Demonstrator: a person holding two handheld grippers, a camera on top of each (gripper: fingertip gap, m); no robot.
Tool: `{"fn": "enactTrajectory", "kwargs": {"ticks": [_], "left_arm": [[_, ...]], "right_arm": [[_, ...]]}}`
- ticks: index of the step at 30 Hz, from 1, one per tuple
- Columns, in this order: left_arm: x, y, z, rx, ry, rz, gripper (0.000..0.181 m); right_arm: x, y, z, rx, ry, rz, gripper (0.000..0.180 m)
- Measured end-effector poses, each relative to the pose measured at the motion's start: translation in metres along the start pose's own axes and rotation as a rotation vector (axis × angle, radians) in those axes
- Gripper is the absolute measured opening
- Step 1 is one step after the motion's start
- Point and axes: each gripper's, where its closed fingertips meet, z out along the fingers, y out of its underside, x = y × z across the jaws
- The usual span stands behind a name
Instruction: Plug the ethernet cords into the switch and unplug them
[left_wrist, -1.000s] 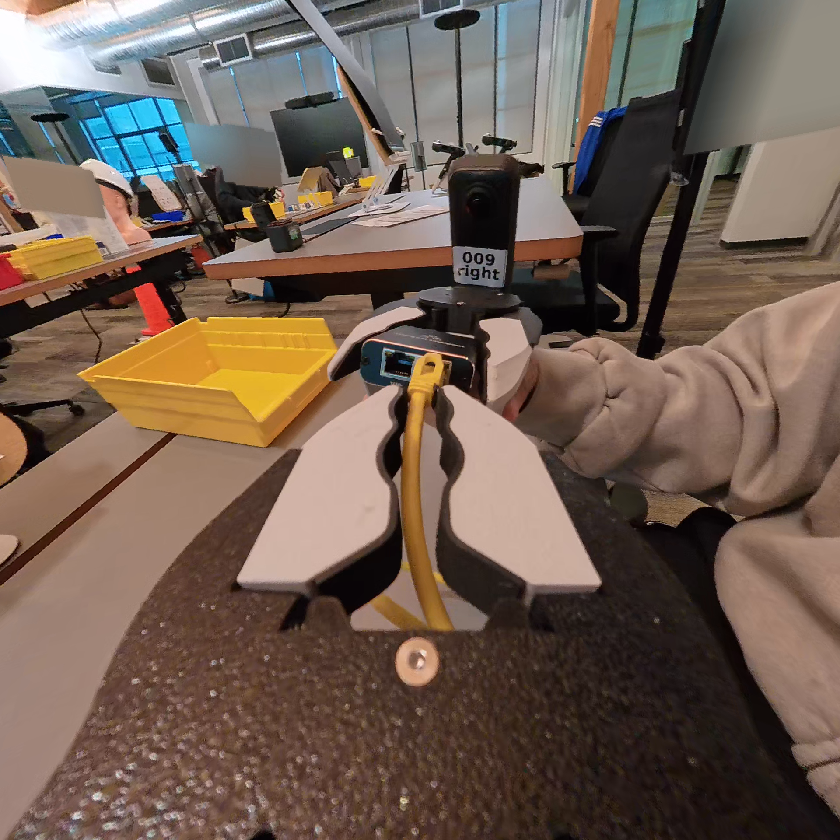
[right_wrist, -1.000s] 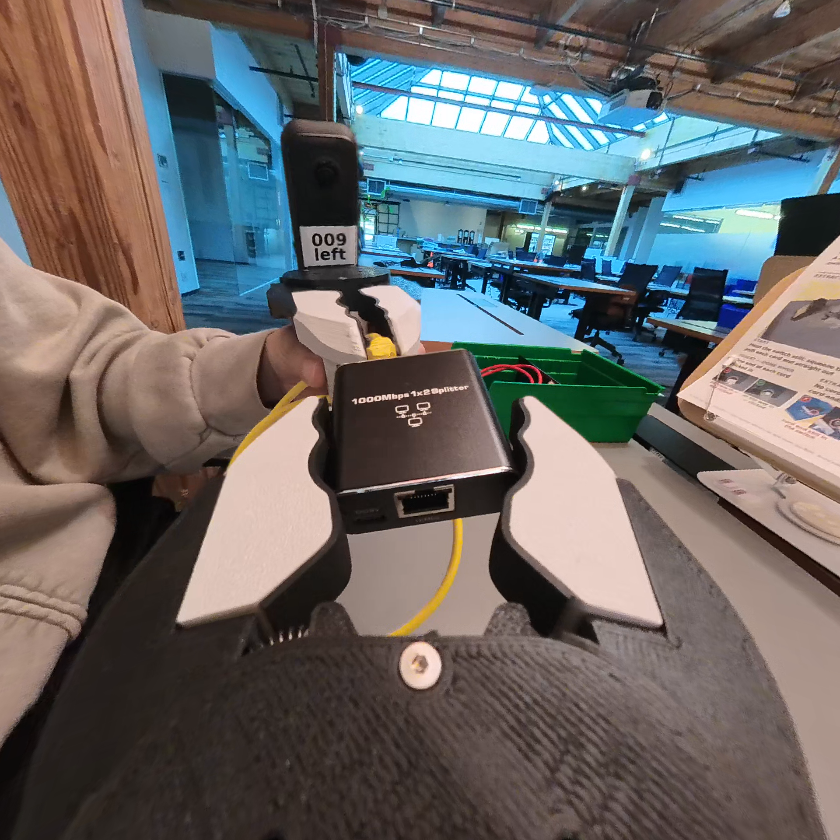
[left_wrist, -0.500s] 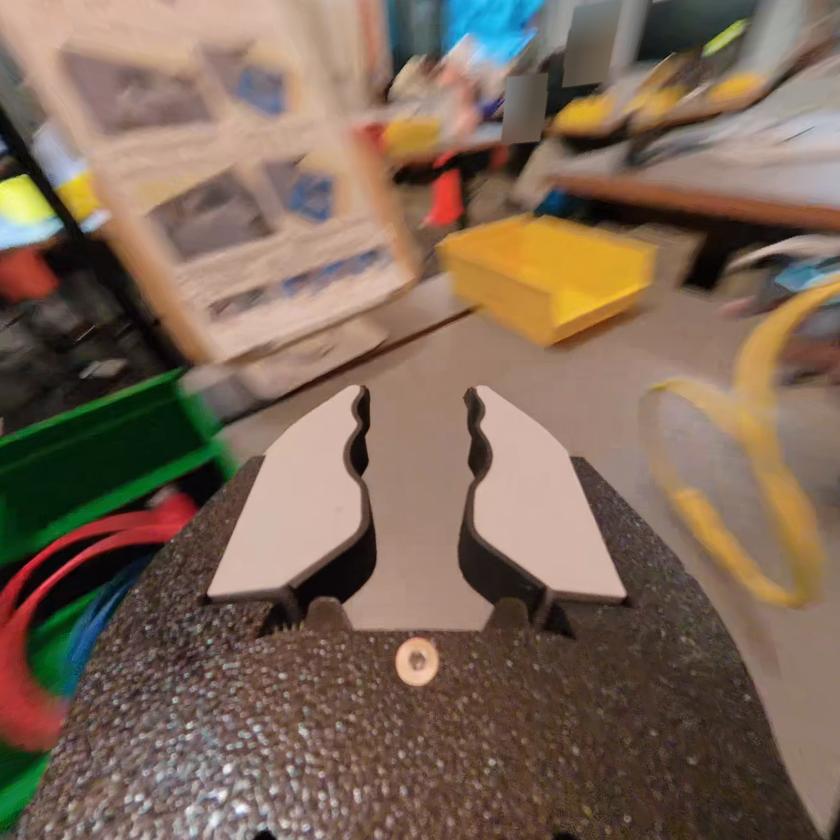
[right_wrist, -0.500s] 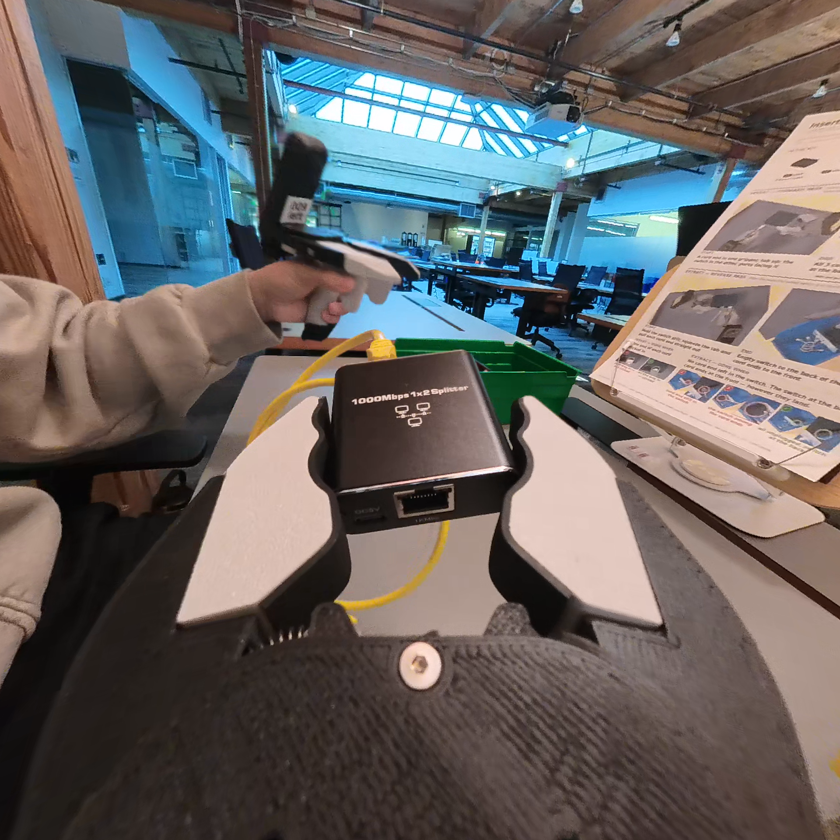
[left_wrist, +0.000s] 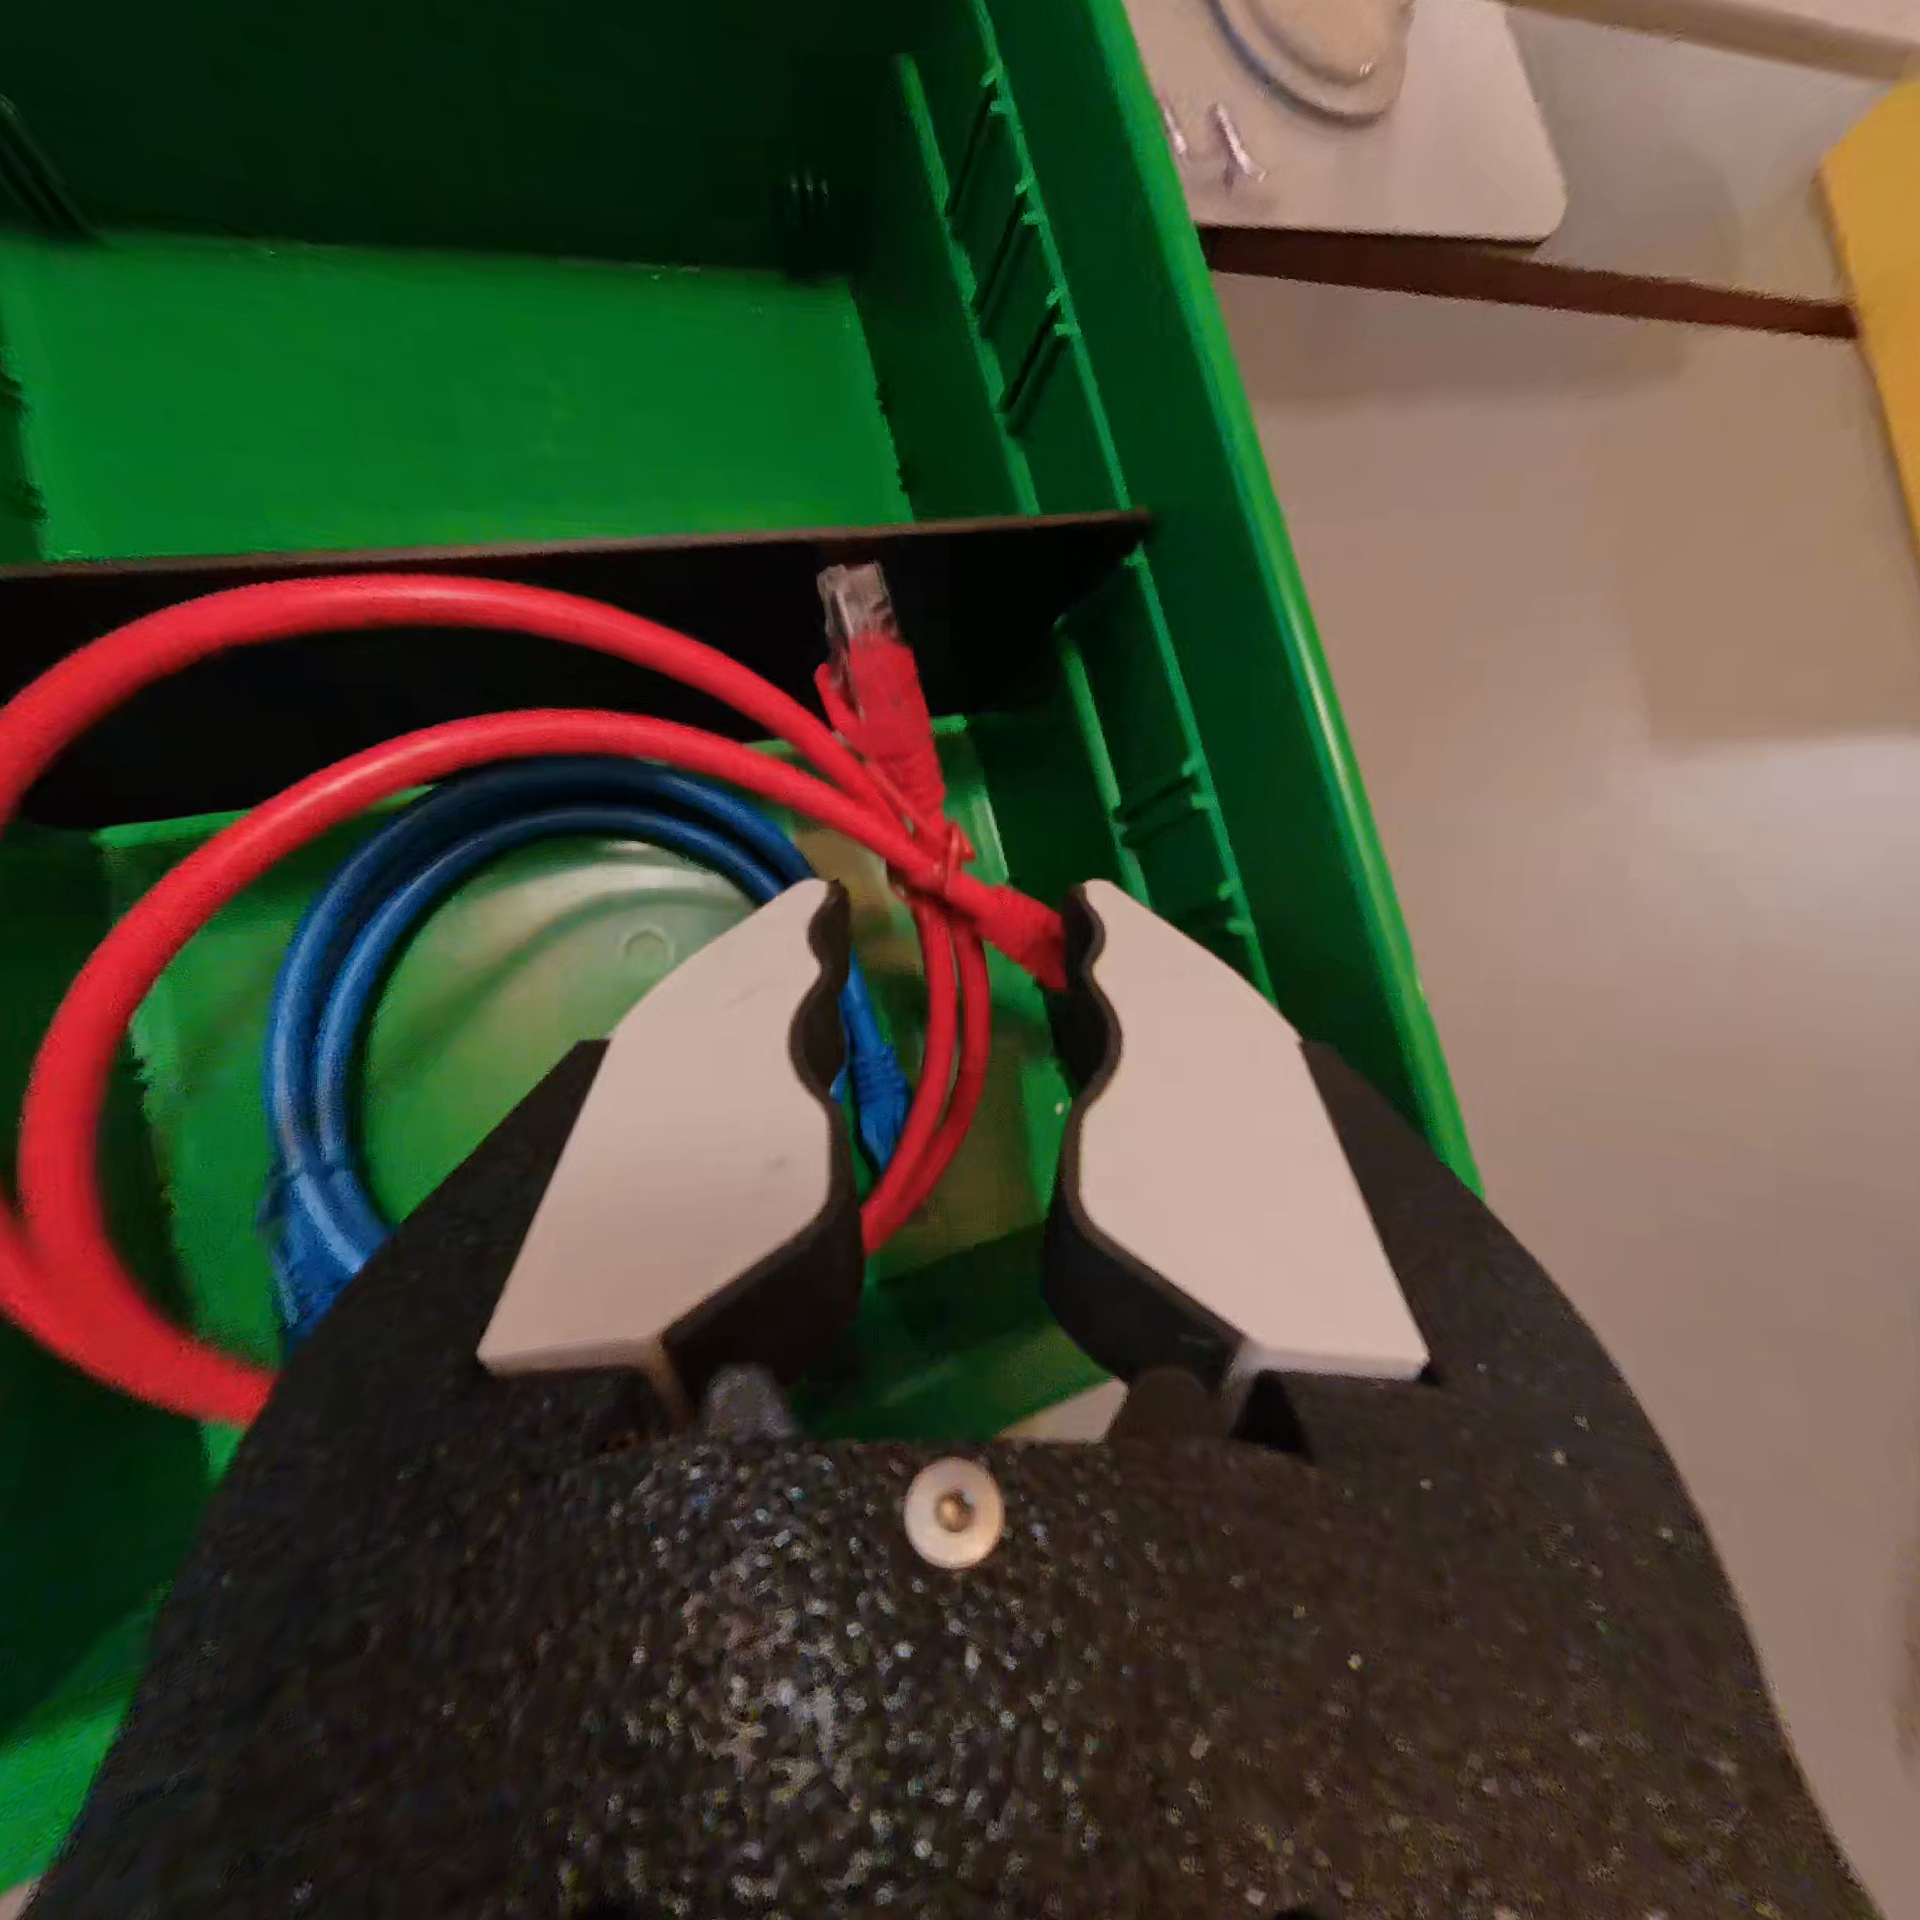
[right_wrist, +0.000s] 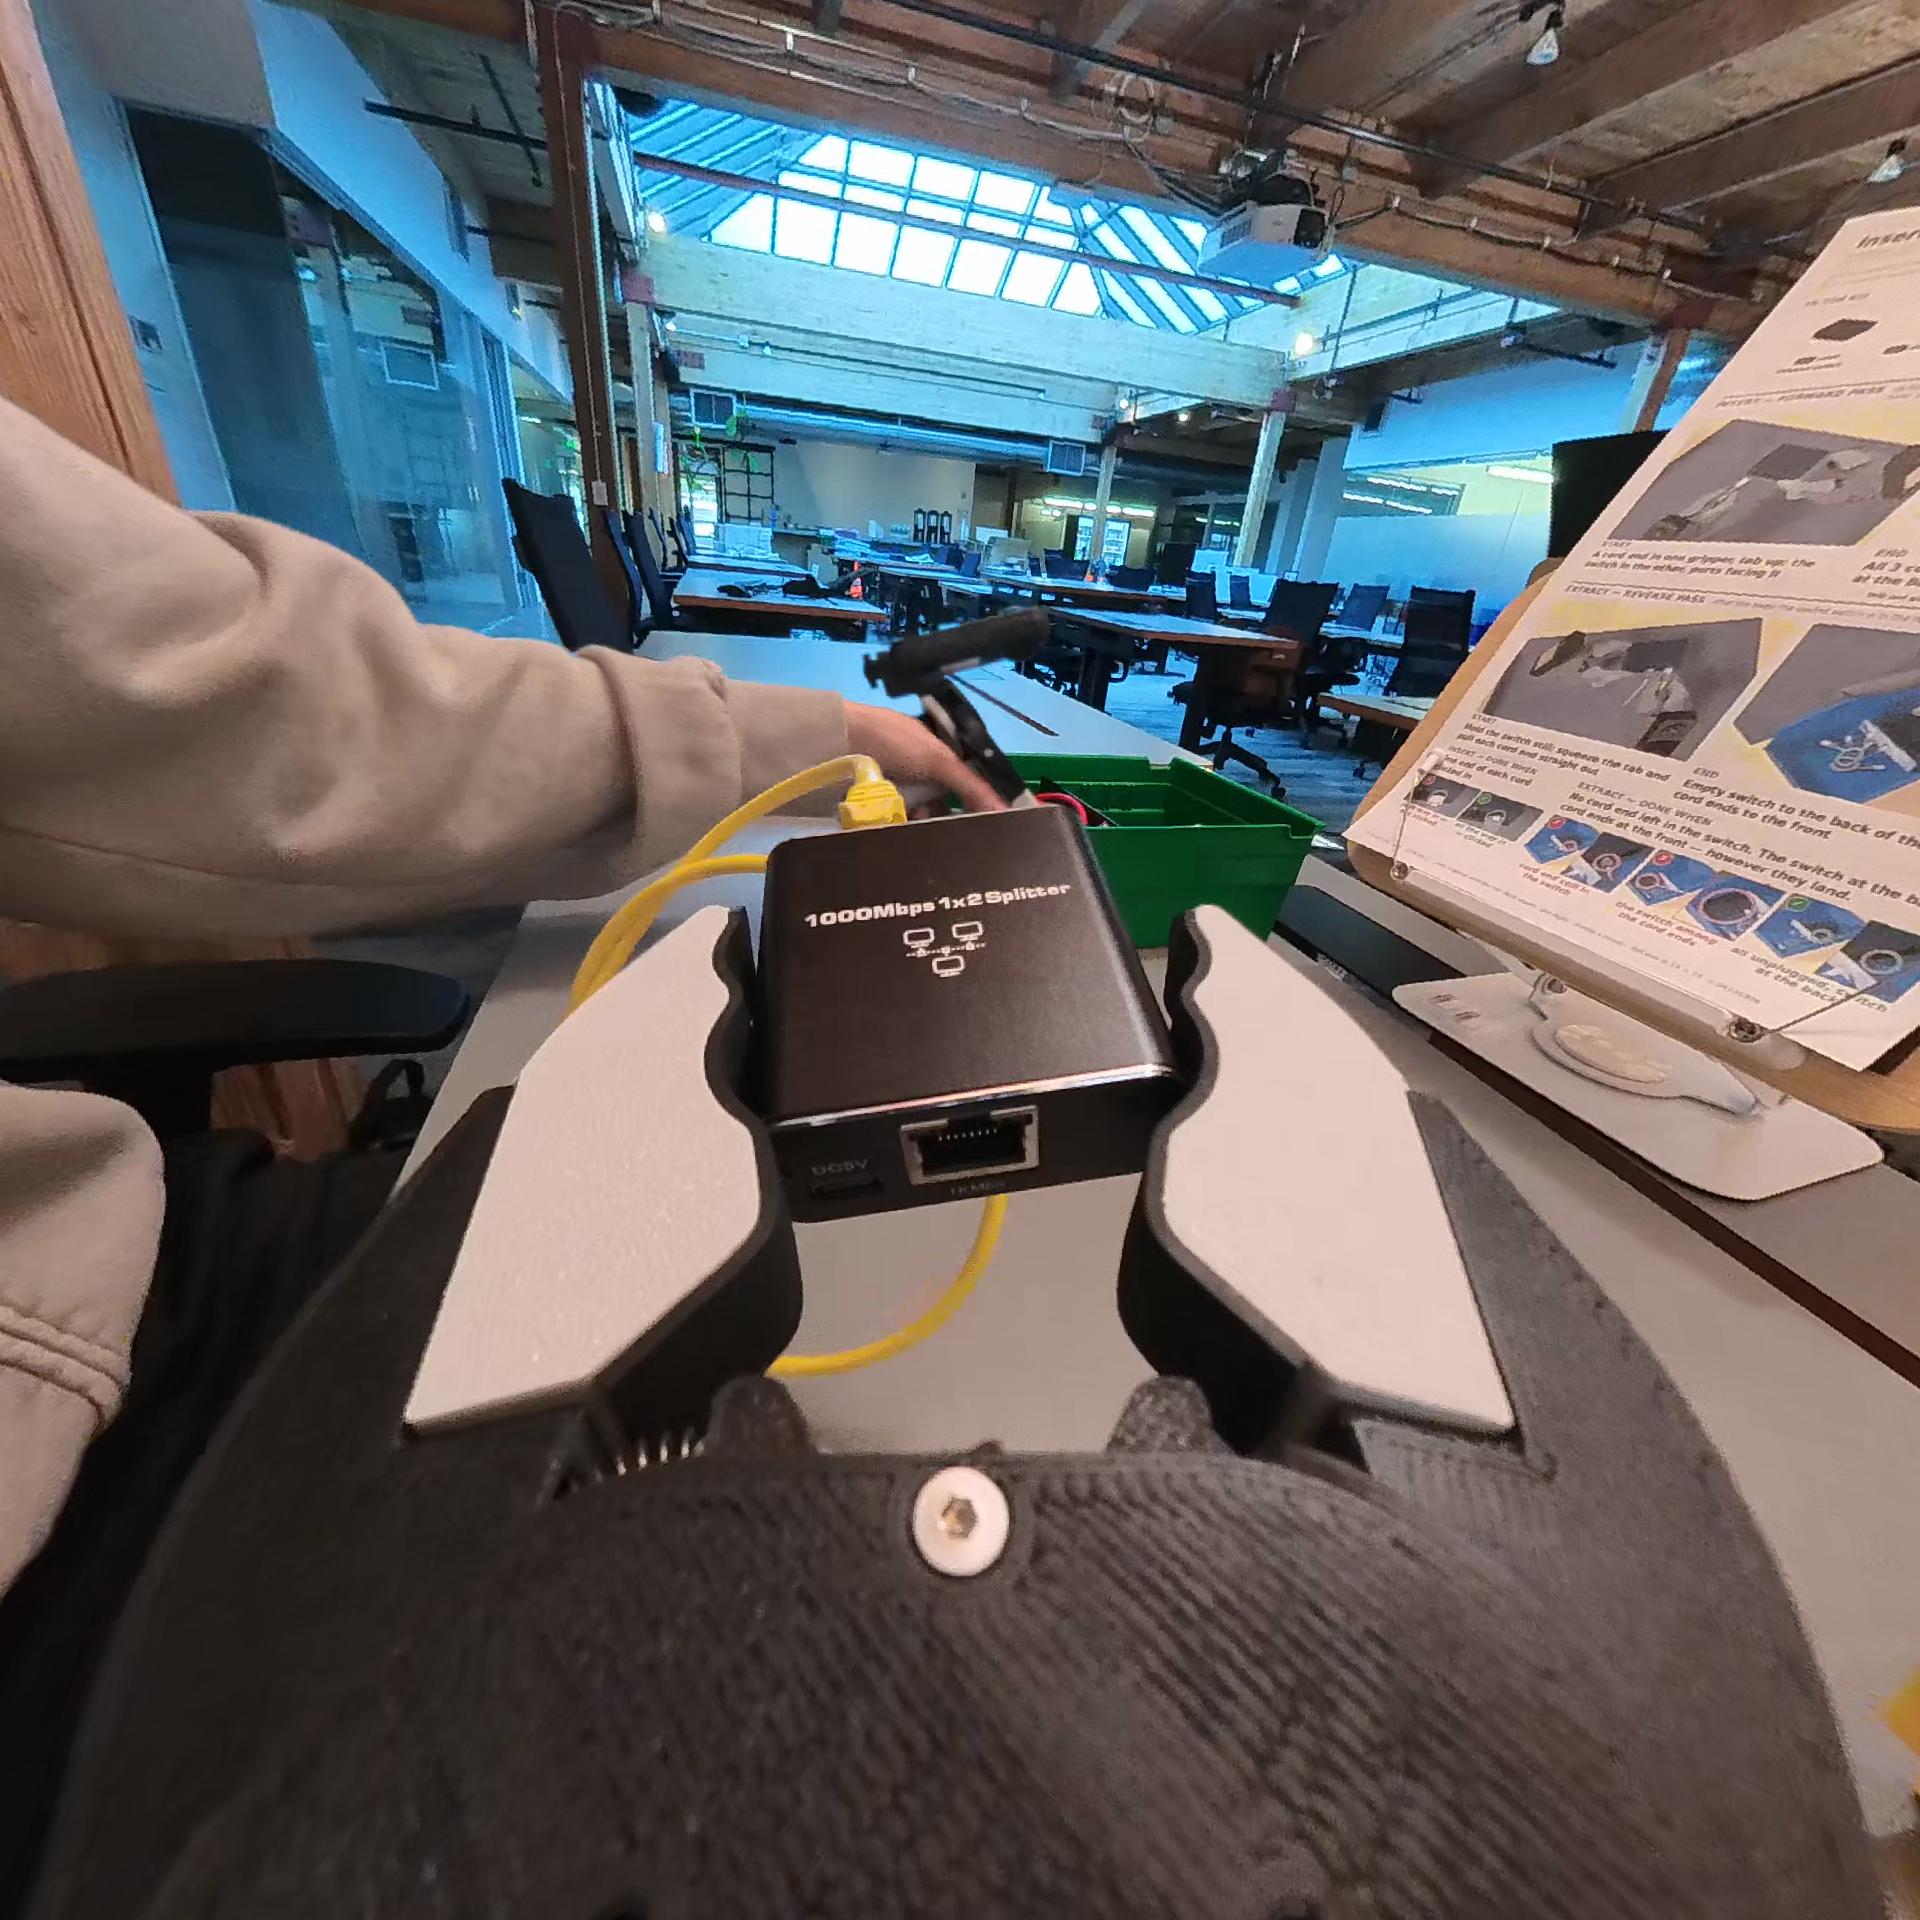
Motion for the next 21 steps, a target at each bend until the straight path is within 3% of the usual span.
{"fn": "enactTrajectory", "kwargs": {"ticks": [5, 10, 13, 17, 21], "left_arm": [[-0.005, -0.003, 0.011, -0.002, 0.013, 0.004, 0.014], [0.008, -0.03, -0.028, 0.163, -0.179, 0.306, 0.012], [0.048, -0.044, -0.068, 0.34, -0.285, 0.537, 0.011], [0.123, -0.006, -0.09, 0.444, -0.42, 0.902, 0.01], [0.179, 0.063, -0.071, 0.499, -0.388, 1.029, 0.01]], "right_arm": [[0.0, 0.006, 0.0, -0.014, 0.0, 0.007, 0.077], [0.001, 0.005, -0.004, -0.008, 0.008, 0.008, 0.077], [0.001, 0.001, -0.007, 0.002, 0.008, -0.001, 0.077], [0.0, -0.005, -0.01, 0.017, 0.011, -0.018, 0.077], [0.002, -0.011, -0.019, 0.032, 0.025, -0.028, 0.077]]}}
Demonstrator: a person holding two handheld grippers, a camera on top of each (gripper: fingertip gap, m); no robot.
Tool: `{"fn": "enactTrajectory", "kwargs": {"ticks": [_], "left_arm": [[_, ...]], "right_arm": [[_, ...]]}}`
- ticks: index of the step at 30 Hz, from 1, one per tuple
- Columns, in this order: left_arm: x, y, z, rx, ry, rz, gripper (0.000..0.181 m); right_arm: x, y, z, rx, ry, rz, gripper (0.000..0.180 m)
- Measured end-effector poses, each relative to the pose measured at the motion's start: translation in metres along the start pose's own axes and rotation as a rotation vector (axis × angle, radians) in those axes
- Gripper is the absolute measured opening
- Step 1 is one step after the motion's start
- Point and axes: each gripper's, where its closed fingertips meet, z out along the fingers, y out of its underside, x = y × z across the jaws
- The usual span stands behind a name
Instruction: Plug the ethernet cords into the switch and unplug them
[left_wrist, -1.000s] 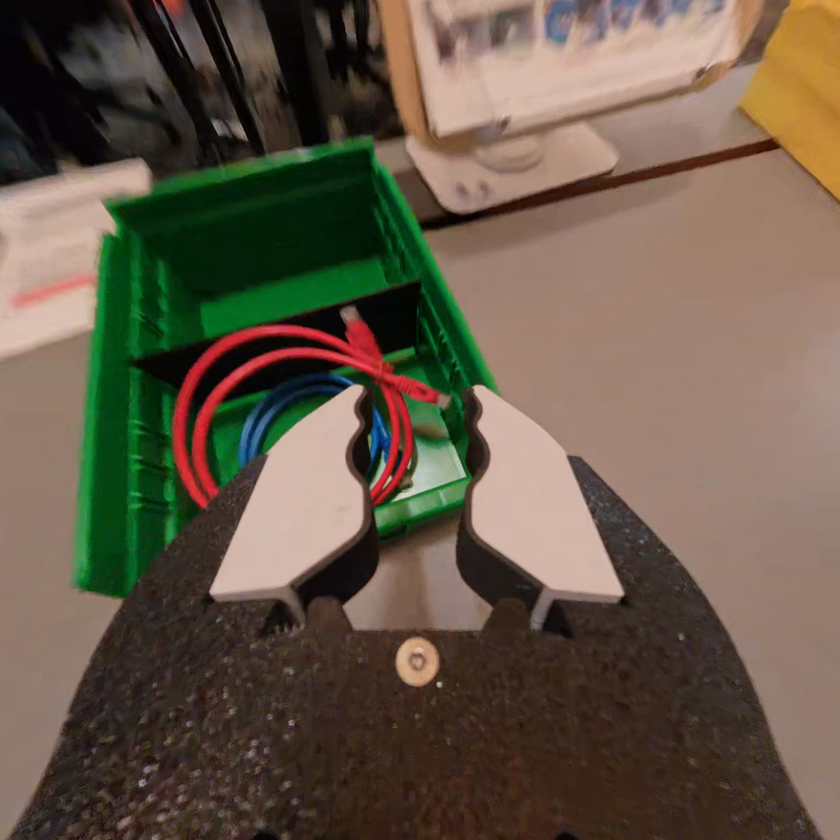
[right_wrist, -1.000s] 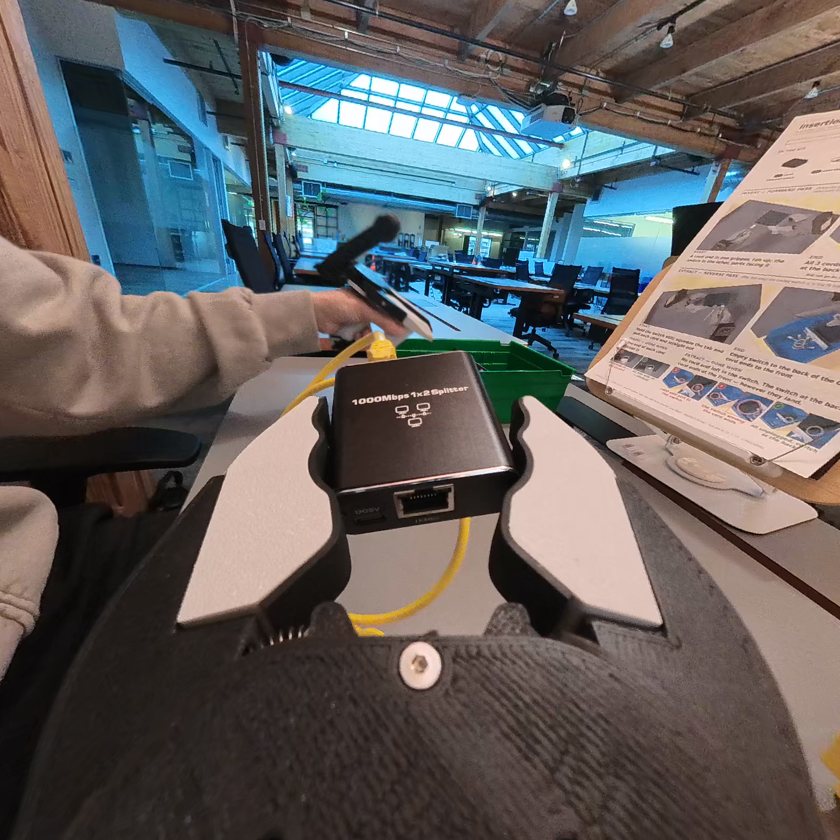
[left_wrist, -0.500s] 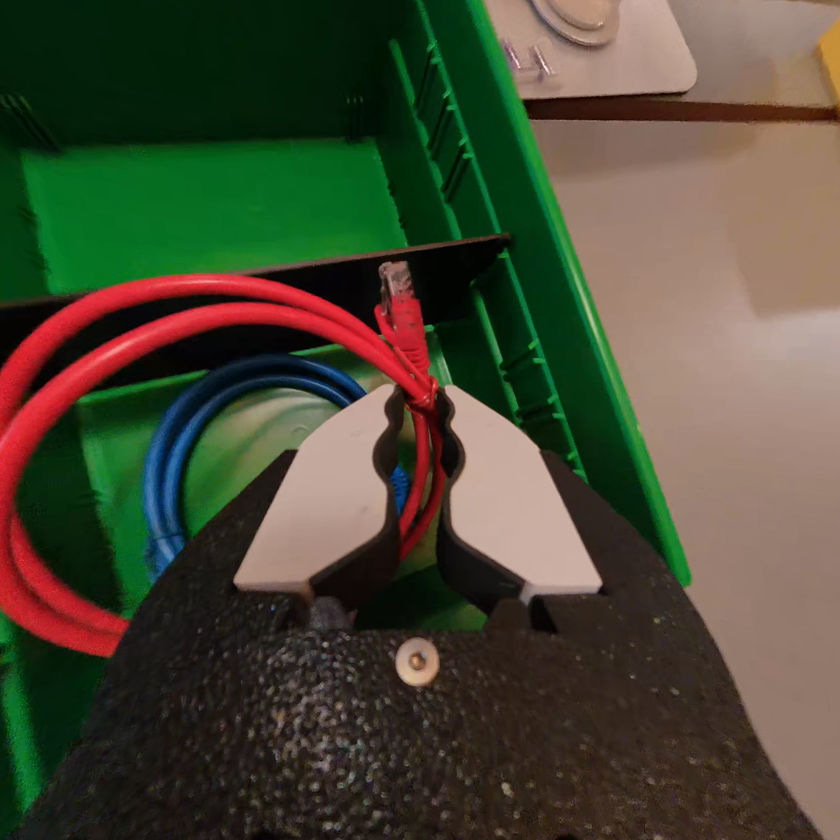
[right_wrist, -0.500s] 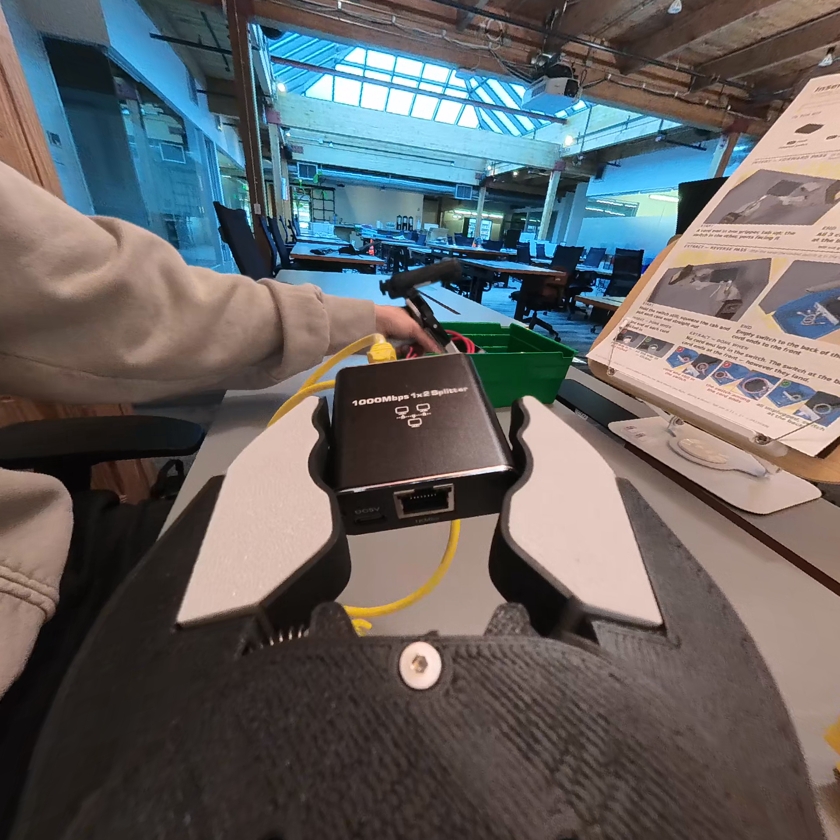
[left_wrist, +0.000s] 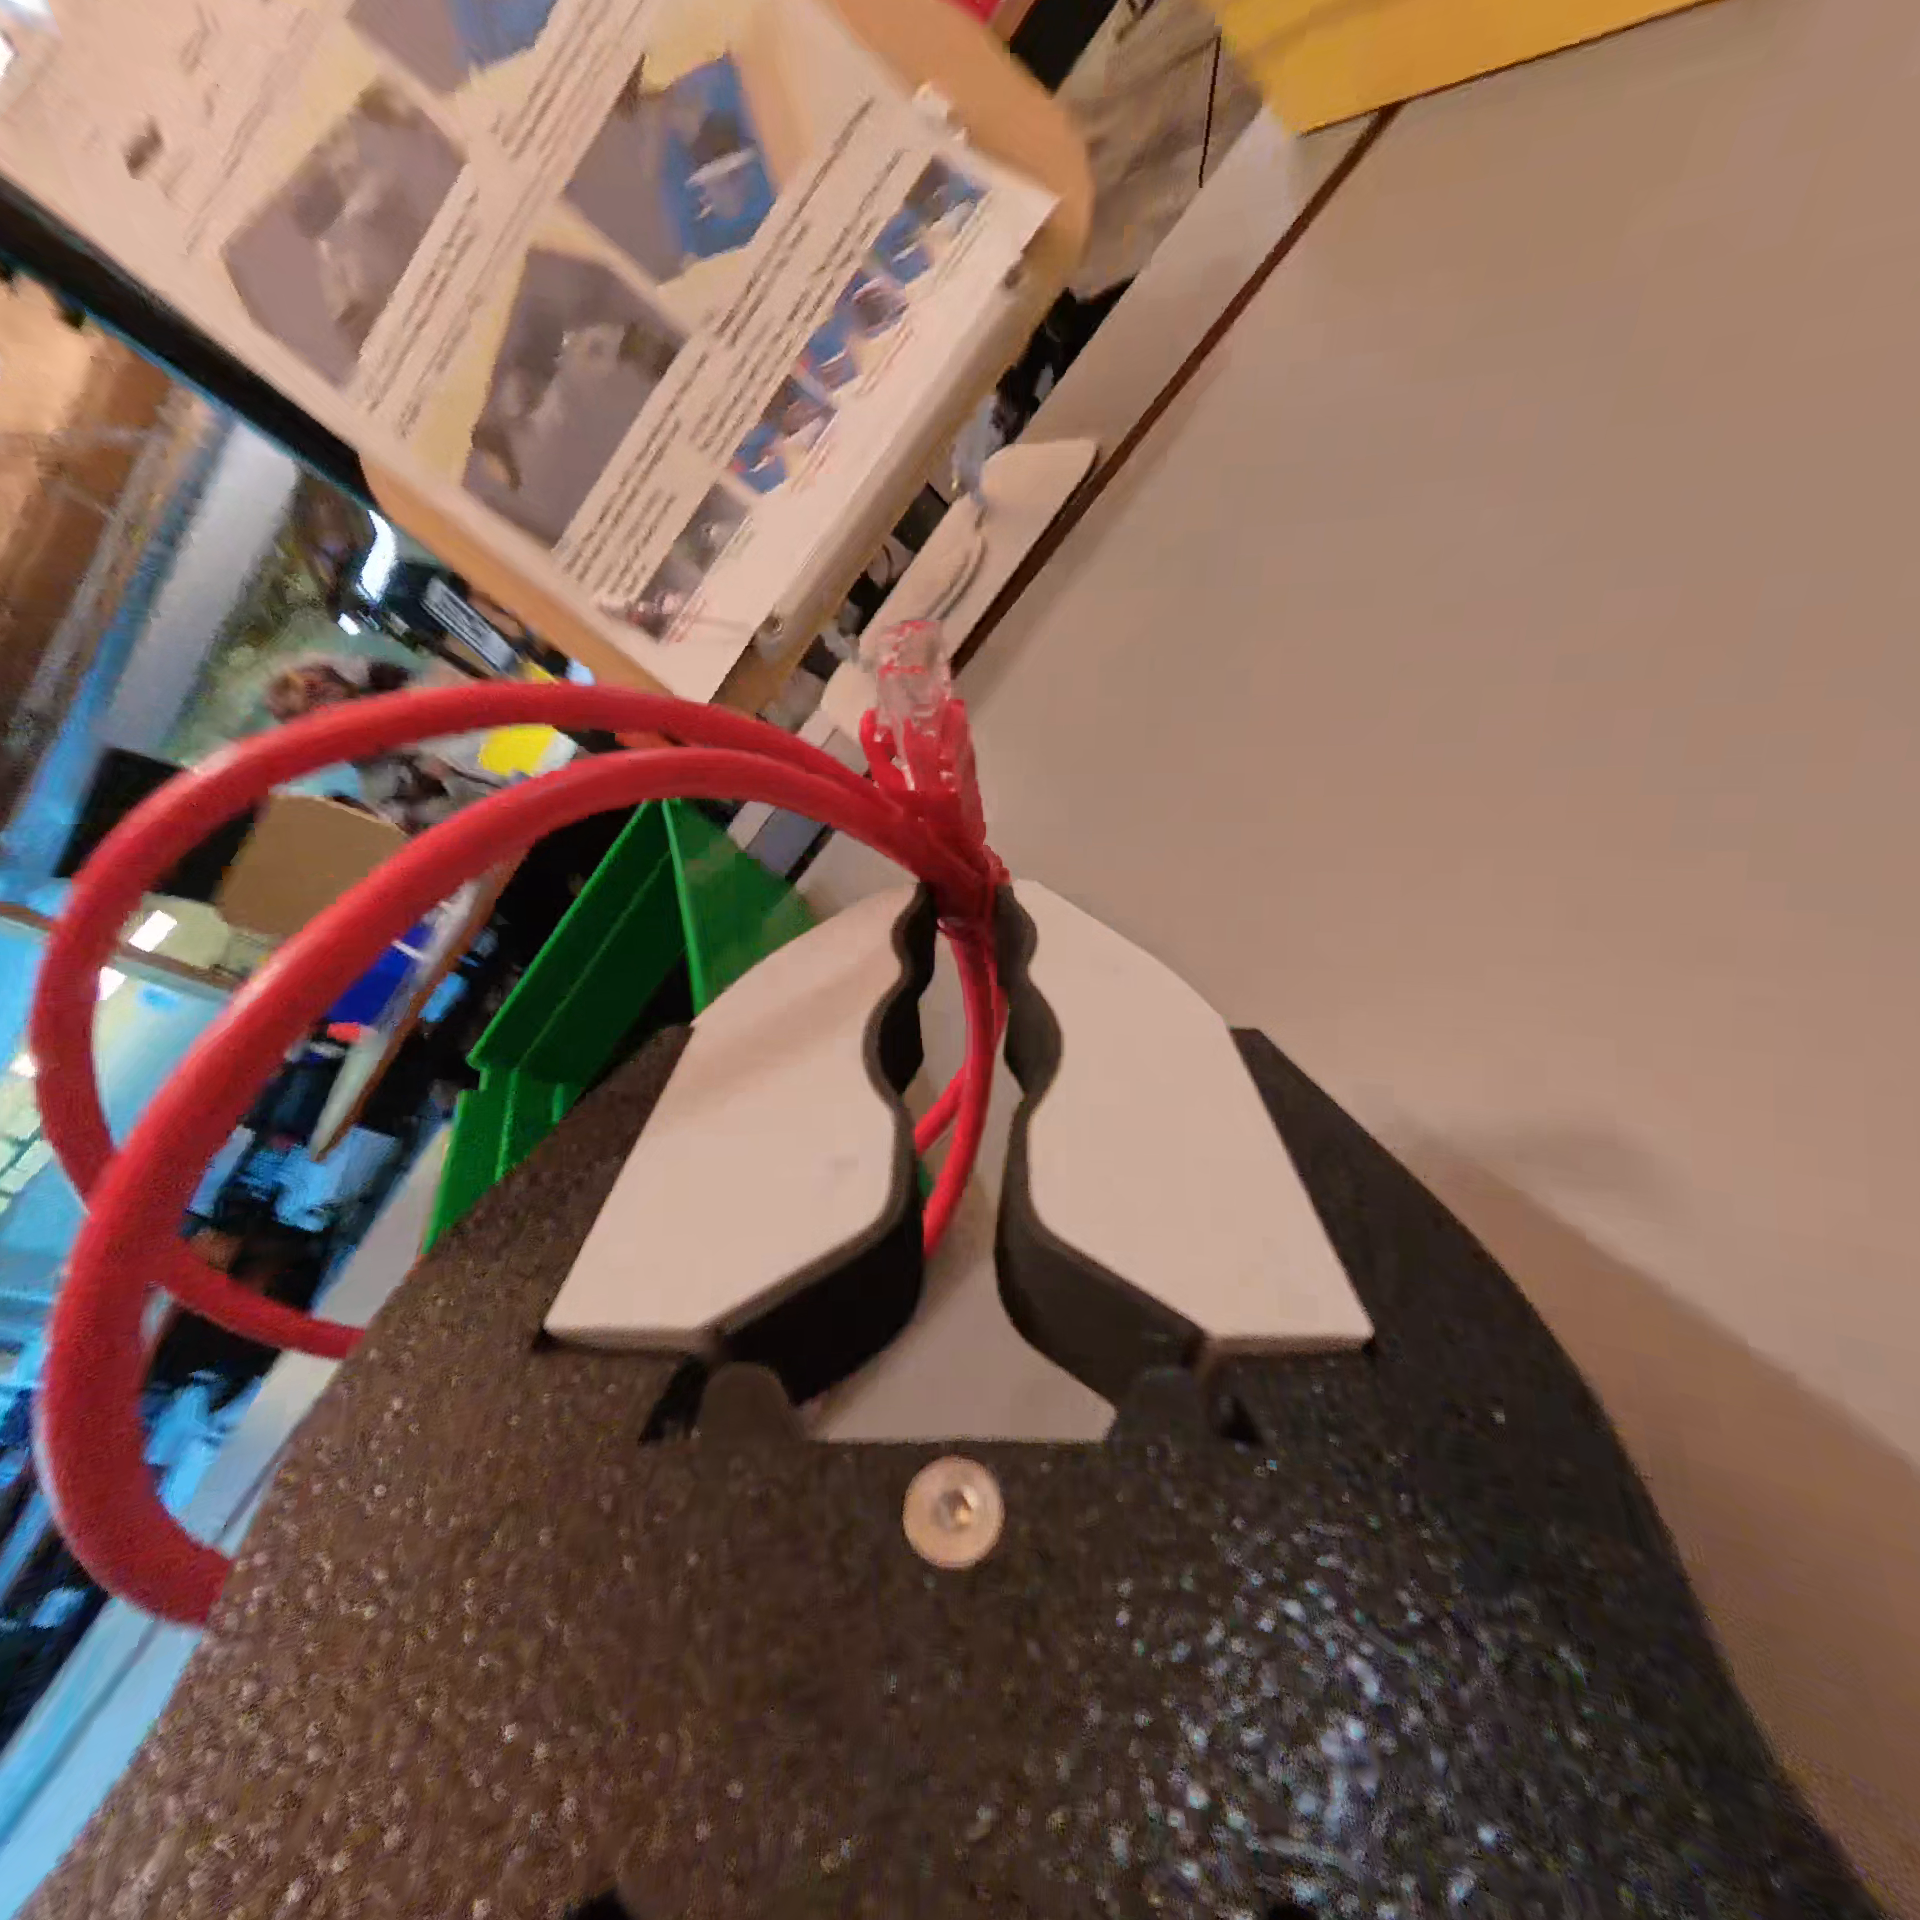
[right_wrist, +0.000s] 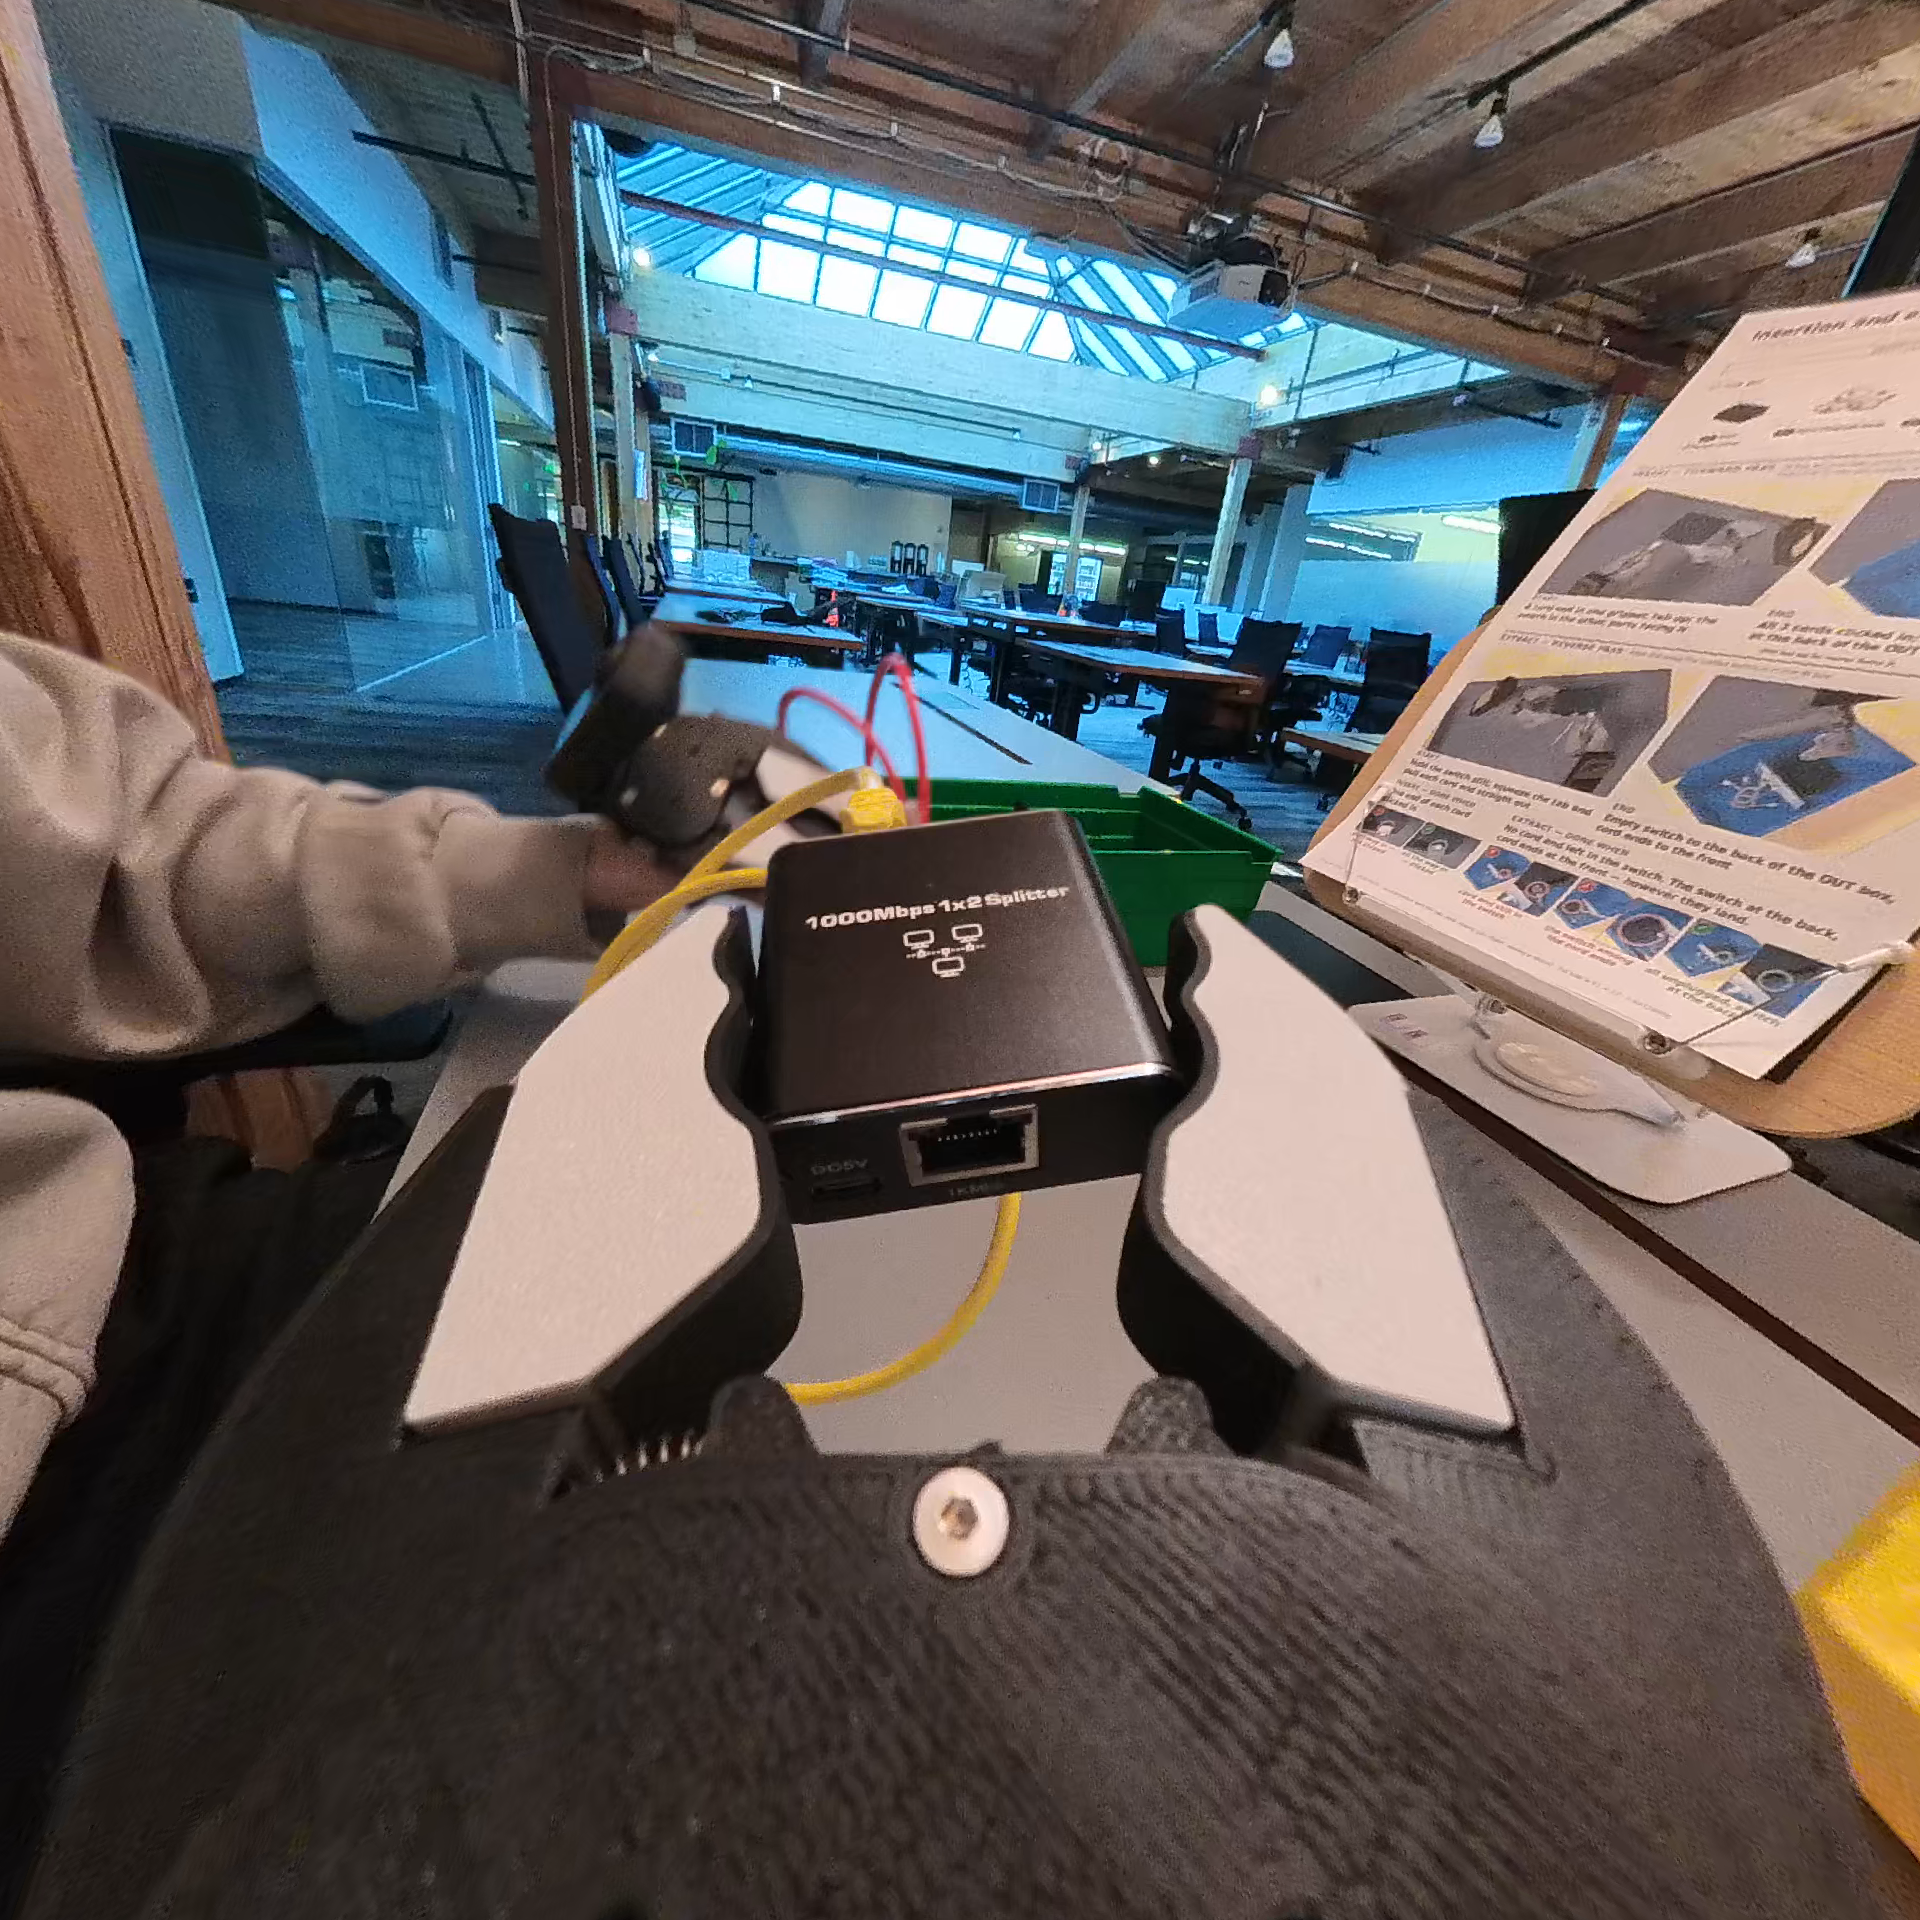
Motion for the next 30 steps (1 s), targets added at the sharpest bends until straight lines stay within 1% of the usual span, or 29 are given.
{"fn": "enactTrajectory", "kwargs": {"ticks": [2, 3, 6, 8, 10, 11, 13, 15, 16, 18, 20, 21, 22, 23, 24, 25, 27, 28, 29, 30], "left_arm": [[0.034, -0.002, -0.01, 0.022, -0.01, 0.055, 0.01], [0.051, 0.0, -0.013, 0.008, 0.013, 0.05, 0.01], [0.097, 0.007, -0.021, -0.052, 0.12, -0.046, 0.013], [0.111, 0.007, -0.028, -0.068, 0.134, -0.08, 0.022], [0.127, 0.002, -0.038, -0.078, 0.217, -0.107, 0.026], [0.137, -0.002, -0.043, -0.08, 0.273, -0.144, 0.034], [0.165, -0.009, -0.058, -0.099, 0.443, -0.2, 0.042], [0.193, -0.009, -0.077, -0.188, 0.602, -0.215, 0.056], [0.205, -0.01, -0.088, -0.235, 0.68, -0.222, 0.06], [0.226, -0.024, -0.113, -0.261, 0.869, -0.279, 0.057], [0.241, -0.055, -0.149, -0.209, 1.142, -0.391, 0.048], [0.241, -0.073, -0.165, -0.167, 1.264, -0.457, 0.046], [0.233, -0.088, -0.171, -0.117, 1.31, -0.513, 0.046], [0.221, -0.096, -0.167, -0.069, 1.286, -0.532, 0.041], [0.207, -0.095, -0.158, -0.031, 1.221, -0.502, 0.037], [0.191, -0.088, -0.144, -0.014, 1.128, -0.435, 0.035], [0.156, -0.063, -0.113, -0.019, 0.937, -0.241, 0.034], [0.142, -0.052, -0.103, -0.023, 0.889, -0.144, 0.034], [0.133, -0.042, -0.095, -0.027, 0.882, -0.063, 0.034], [0.129, -0.035, -0.092, -0.028, 0.916, -0.005, 0.032]], "right_arm": [[0.002, -0.004, -0.006, 0.014, 0.012, -0.007, 0.077], [0.004, -0.006, -0.009, 0.019, 0.021, -0.009, 0.077], [0.005, -0.012, -0.016, 0.031, 0.03, -0.019, 0.077], [0.005, -0.014, -0.019, 0.033, 0.036, -0.024, 0.077], [0.005, -0.016, -0.022, 0.036, 0.039, -0.03, 0.077], [0.006, -0.017, -0.023, 0.038, 0.04, -0.03, 0.077], [0.006, -0.018, -0.024, 0.047, 0.037, -0.027, 0.077], [0.006, -0.019, -0.025, 0.047, 0.039, -0.029, 0.077], [0.006, -0.019, -0.026, 0.046, 0.037, -0.03, 0.077], [0.006, -0.02, -0.026, 0.048, 0.037, -0.032, 0.077], [0.006, -0.019, -0.027, 0.047, 0.037, -0.033, 0.077], [0.006, -0.02, -0.027, 0.049, 0.038, -0.034, 0.077], [0.006, -0.02, -0.028, 0.048, 0.041, -0.035, 0.077], [0.007, -0.02, -0.028, 0.049, 0.042, -0.035, 0.077], [0.007, -0.02, -0.029, 0.052, 0.041, -0.034, 0.077], [0.007, -0.021, -0.029, 0.054, 0.04, -0.032, 0.077], [0.007, -0.021, -0.029, 0.054, 0.038, -0.032, 0.077], [0.006, -0.021, -0.029, 0.055, 0.034, -0.031, 0.077], [0.005, -0.02, -0.028, 0.053, 0.028, -0.032, 0.077], [0.005, -0.02, -0.028, 0.05, 0.028, -0.033, 0.077]]}}
